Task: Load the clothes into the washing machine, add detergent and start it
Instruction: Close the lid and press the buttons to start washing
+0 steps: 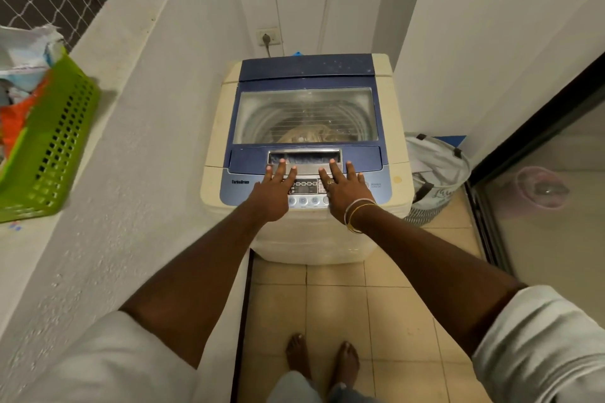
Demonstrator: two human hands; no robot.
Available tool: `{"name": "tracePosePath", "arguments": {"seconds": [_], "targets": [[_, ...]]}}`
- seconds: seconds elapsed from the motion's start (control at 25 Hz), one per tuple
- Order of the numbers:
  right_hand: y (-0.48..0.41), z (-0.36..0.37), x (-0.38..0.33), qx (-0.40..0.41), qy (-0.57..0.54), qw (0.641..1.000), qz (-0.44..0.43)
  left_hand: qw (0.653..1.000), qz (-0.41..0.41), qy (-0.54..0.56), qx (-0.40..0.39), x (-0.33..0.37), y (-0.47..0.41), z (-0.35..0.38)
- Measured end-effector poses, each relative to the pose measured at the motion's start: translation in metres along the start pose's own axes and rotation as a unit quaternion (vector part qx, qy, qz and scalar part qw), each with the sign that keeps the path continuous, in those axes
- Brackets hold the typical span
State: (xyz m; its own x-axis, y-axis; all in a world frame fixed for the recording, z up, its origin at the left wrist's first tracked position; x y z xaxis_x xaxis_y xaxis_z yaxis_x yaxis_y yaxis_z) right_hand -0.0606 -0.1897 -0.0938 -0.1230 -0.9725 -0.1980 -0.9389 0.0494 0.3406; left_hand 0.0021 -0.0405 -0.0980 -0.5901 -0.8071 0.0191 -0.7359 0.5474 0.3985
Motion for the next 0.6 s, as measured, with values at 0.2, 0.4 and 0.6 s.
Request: {"name": "tracePosePath", "arguments": {"seconds": [0.2,0.4,0.6], "targets": [[0.000,0.000,-0.002,-0.007,0.005,1.000,0.006,0.999,0.015,0.025,-0.014,-0.002,0.000,0.000],[0.005,-0.006,-0.003,-0.024,-0.026,0.999,0.014,0.999,0.028,0.036,-0.023,-0.003,0.002,-0.006],[0.043,-0.029,-0.003,0.090,-0.089,0.992,-0.011,0.996,0.029,0.053,0.070,0.008,0.043,-0.015]]}}
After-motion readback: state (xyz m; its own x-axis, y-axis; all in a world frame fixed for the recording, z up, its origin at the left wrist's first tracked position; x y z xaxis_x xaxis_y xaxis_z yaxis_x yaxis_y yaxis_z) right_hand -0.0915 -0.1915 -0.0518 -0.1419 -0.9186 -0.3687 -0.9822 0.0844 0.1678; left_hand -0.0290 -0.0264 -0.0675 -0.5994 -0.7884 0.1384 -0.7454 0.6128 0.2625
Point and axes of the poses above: each hand's wrist, its own y-axis away from the middle knuckle, its own z-axis out of the palm, x = y × z, the point moved 9 cm from there along -y, towards the middle knuckle, and after that the axes turned 8 degrees about -y, right-handed, at the moved point
